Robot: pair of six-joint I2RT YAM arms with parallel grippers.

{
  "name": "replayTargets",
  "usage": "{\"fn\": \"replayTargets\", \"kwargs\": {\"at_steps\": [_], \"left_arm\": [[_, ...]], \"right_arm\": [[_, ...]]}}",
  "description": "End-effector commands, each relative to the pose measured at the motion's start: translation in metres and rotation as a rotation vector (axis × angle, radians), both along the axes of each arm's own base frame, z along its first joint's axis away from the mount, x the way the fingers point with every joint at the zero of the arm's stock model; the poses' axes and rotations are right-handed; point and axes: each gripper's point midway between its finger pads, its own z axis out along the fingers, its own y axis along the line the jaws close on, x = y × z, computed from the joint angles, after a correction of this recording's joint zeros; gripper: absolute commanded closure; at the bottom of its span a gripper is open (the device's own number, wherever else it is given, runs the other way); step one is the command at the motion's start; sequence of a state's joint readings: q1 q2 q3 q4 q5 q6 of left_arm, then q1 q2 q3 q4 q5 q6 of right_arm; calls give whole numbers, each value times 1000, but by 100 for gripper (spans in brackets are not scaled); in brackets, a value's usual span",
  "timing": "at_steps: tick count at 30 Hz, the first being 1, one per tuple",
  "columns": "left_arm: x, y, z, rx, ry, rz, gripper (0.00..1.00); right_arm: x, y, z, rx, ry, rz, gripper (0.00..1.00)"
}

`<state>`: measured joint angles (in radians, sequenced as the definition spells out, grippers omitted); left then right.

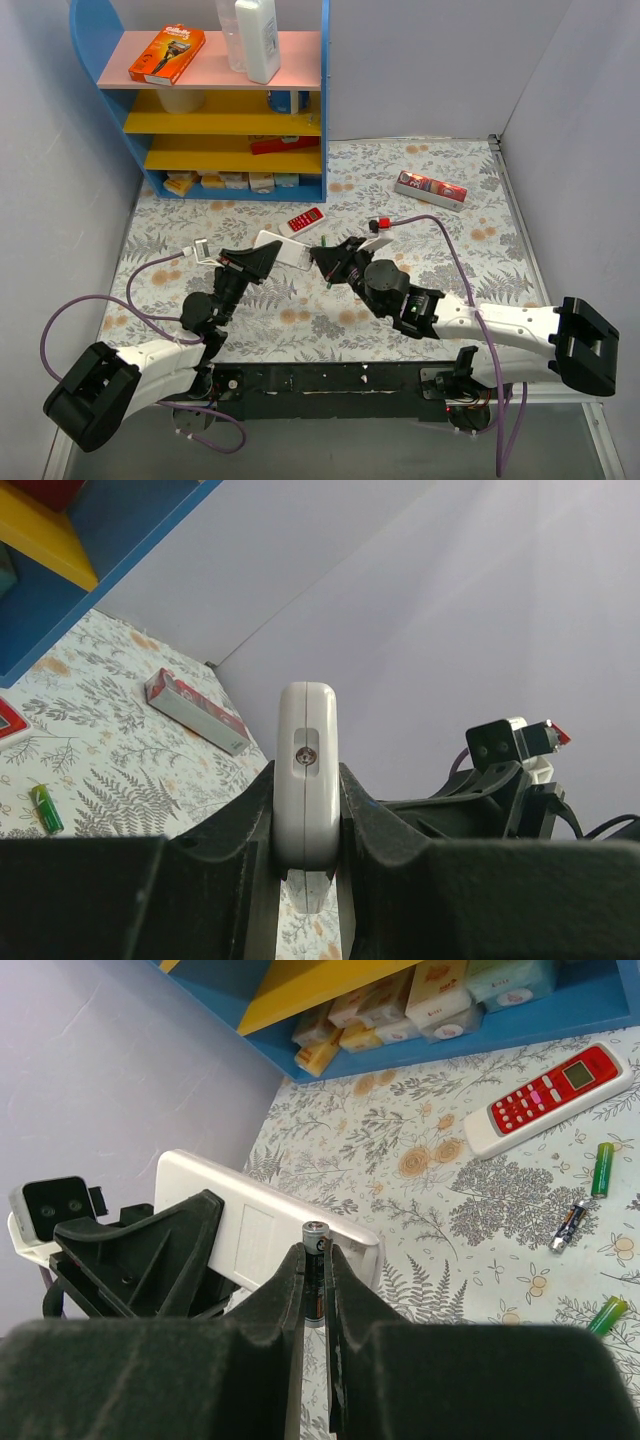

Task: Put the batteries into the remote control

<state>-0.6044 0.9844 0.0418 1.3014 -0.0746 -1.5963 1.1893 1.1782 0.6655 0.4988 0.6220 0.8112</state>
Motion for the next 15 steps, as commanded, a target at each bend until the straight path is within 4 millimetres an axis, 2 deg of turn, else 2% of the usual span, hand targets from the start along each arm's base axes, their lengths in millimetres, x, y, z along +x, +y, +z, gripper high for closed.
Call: {"fn": "replayTargets", "kwargs": {"at_steps": [1, 15], "left_arm": [[-27, 25, 58, -193, -210, 22, 100], [-32, 27, 62, -188, -237, 21, 100]], "right_arm": [[8, 0, 20, 60, -25, -64, 99], [10, 12, 23, 65, -36, -56, 99]]}}
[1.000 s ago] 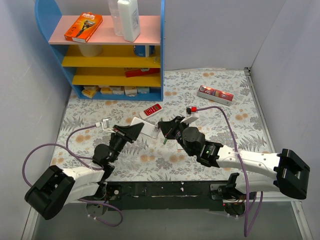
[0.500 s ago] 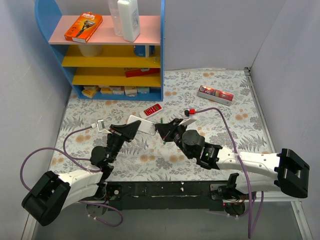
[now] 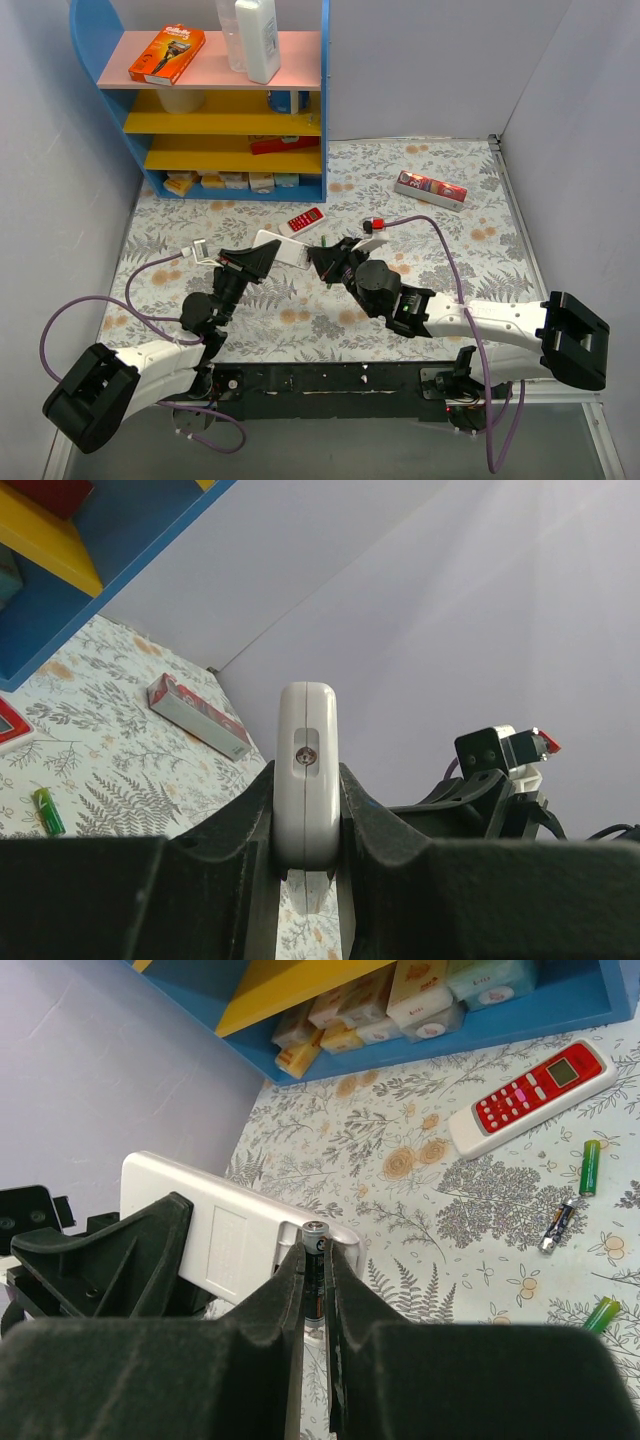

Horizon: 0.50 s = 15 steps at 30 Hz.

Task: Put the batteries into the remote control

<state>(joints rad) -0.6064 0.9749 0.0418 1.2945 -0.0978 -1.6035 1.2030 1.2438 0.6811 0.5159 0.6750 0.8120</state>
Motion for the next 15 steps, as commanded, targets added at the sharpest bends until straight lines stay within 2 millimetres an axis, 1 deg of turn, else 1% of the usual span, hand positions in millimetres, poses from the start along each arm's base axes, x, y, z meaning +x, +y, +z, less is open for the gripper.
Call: {"fn": "replayTargets", "kwargs": {"at_steps": [1, 3, 5, 6, 7, 8, 9, 10, 11, 12, 13, 14, 15], "left_arm": [[-34, 23, 61, -172, -247, 1, 100], [-34, 22, 60, -167, -244, 1, 100], [-32, 23, 58, -166, -231, 5, 100], [-31, 23, 56, -165, -217, 6, 100], [-30, 22, 55, -167, -209, 4, 100], [-24, 20, 45, -142, -166, 9, 100], [-21, 17, 37, -135, -128, 4, 100], [-17, 15, 28, -119, -85, 1, 100], [-10, 10, 6, -68, 0, 3, 100], [-7, 8, -5, -59, 52, 0, 100], [-4, 8, -16, -40, 94, 7, 100], [0, 7, -31, -14, 149, 14, 100], [2, 9, -36, -17, 178, 28, 100]], "right_arm": [[3, 8, 37, 93, -50, -7, 99], [2, 9, 40, 85, -68, 4, 99], [1, 4, 44, 80, -87, 8, 99], [-1, 1, 42, 66, -94, 16, 99], [-2, -3, 47, 64, -103, 18, 99], [-3, -6, 45, 46, -102, 22, 99], [-5, -9, 38, 14, -94, 29, 99], [-7, -14, 43, 13, -103, 31, 99], [-8, -17, 41, 0, -102, 36, 99], [-10, -22, 29, -46, -85, 43, 99], [-11, -27, 29, -48, -81, 42, 99], [-12, -31, 23, -65, -76, 41, 99], [-13, -34, 19, -67, -61, 37, 99]]}}
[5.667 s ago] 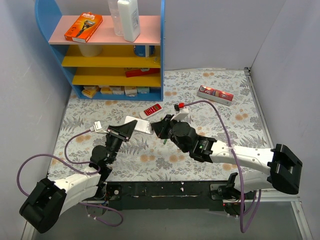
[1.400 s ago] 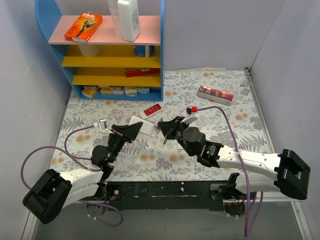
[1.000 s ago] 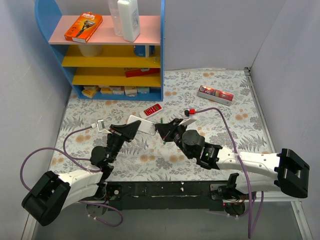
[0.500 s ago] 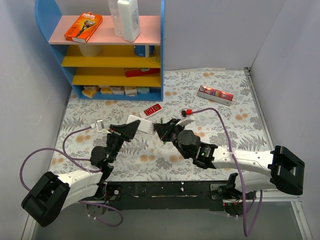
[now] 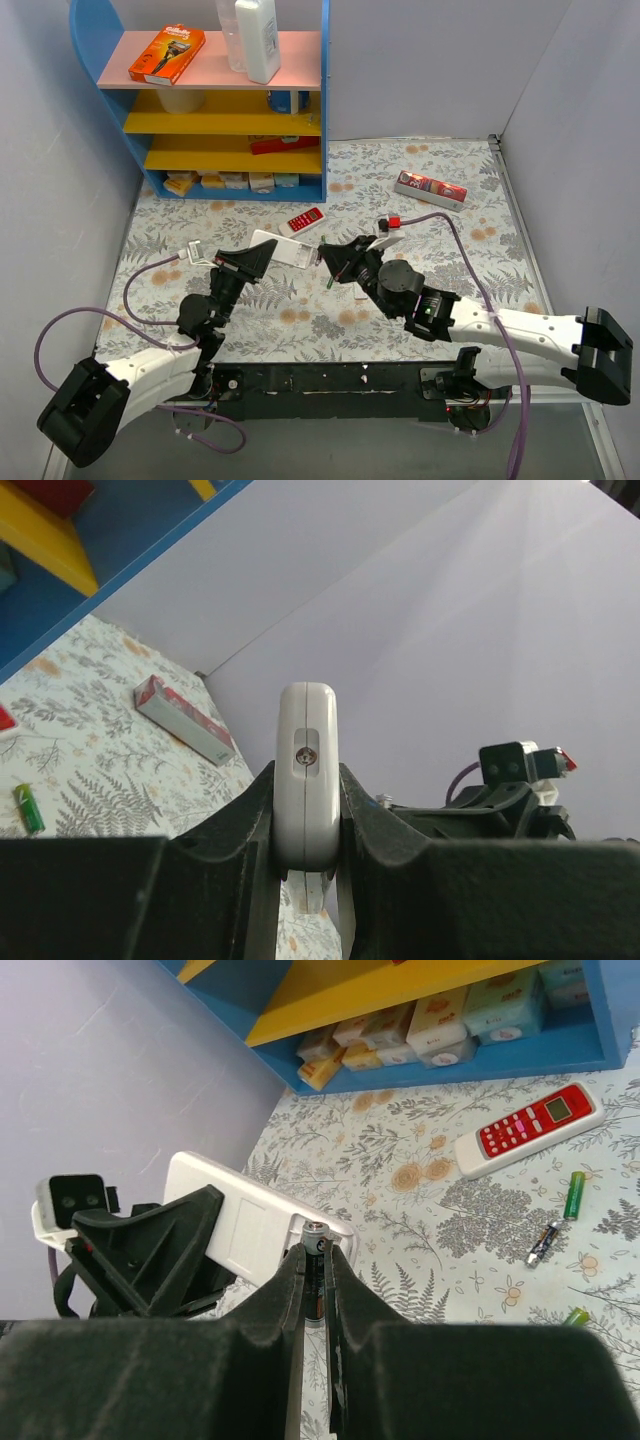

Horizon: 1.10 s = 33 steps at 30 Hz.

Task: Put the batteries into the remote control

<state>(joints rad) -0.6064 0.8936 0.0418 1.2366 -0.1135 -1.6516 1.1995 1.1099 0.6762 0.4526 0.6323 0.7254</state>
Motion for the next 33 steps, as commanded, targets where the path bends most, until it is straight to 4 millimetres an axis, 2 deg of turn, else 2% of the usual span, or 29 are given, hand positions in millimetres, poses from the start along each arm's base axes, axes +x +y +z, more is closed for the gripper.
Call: {"fn": "replayTargets", "kwargs": {"at_steps": [1, 6, 12, 13, 16, 18, 21, 26, 30, 33], "left_arm": [[6, 5, -63, 48, 219, 29, 100], [9, 3, -115, 122, 408, 34, 100], [8, -2, -149, 172, 527, 20, 100], [8, -3, -160, 195, 563, 19, 100], [6, -4, -176, 218, 621, 16, 100], [5, -4, -182, 226, 647, 20, 96], [1, 0, -202, 263, 715, 34, 90], [-8, 5, -228, 284, 819, 45, 83], [-14, 5, -239, 290, 876, 35, 73], [-21, 6, -249, 315, 920, 26, 56]], "right_arm": [[-5, -24, -24, -80, 23, -11, 99], [-11, -41, -52, -125, 74, -13, 99], [-15, -57, -77, -214, 115, -18, 99], [-15, -60, -81, -228, 125, -23, 99], [-15, -71, -101, -271, 185, -32, 99], [-15, -76, -111, -275, 218, -24, 99], [-15, -83, -120, -273, 244, -21, 99], [-10, -90, -123, -272, 250, -34, 99], [-9, -93, -123, -273, 250, -37, 99], [-8, -95, -124, -272, 252, -38, 99]]}}
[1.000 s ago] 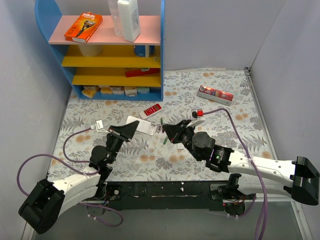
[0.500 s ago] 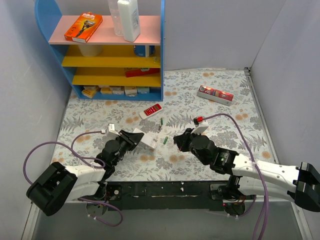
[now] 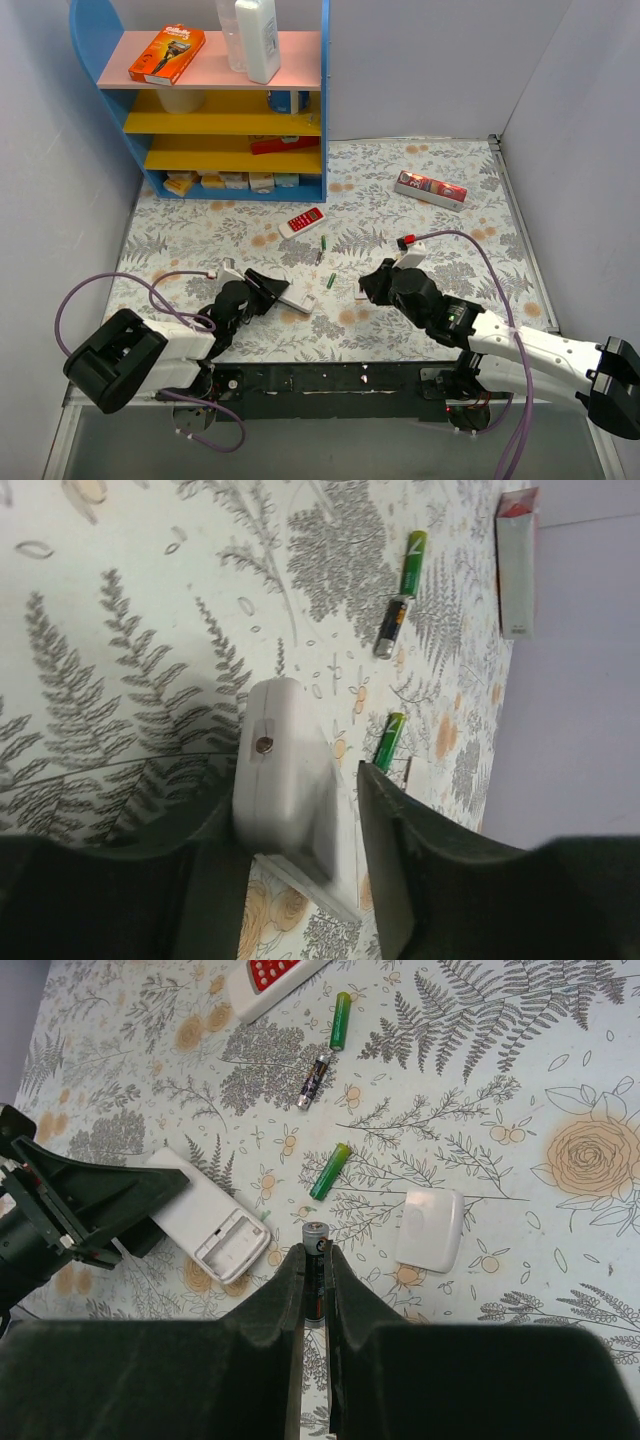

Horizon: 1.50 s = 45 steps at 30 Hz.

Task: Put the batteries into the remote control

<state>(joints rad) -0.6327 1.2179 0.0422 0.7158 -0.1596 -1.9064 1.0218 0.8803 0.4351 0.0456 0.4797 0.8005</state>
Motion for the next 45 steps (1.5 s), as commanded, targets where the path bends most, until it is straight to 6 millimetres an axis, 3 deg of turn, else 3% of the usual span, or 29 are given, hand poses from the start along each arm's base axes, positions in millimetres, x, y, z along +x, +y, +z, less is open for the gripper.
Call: {"fn": "replayTargets", "kwargs": {"at_steps": [1, 3, 4, 8, 11, 20, 28, 39, 45], "left_arm": [[-27, 16, -40, 76, 142, -3, 48], [-25, 14, -36, 77, 145, -1, 39], [-28, 18, -39, 91, 164, 4, 29], [-33, 20, -34, 107, 185, -2, 10], [-38, 22, -31, 133, 226, -11, 2], [-59, 34, -27, 280, 392, -47, 2], [-86, 36, -39, 379, 512, -176, 2], [-137, 9, -56, 323, 672, -487, 2], [-136, -5, -41, 352, 622, -550, 2]], "right_arm": [[1, 0, 7, 28, -10, 1, 99], [2, -2, 7, 29, -9, -2, 99], [2, -3, 7, 28, -12, -2, 99], [3, -5, 6, 32, -10, -4, 99], [3, -7, 6, 32, -11, -5, 99], [4, -15, 9, 48, -23, -20, 99], [3, -17, 12, 57, -32, -22, 99], [2, -17, 13, 71, -33, -17, 99], [1, -18, 17, 75, -37, -18, 99]]}}
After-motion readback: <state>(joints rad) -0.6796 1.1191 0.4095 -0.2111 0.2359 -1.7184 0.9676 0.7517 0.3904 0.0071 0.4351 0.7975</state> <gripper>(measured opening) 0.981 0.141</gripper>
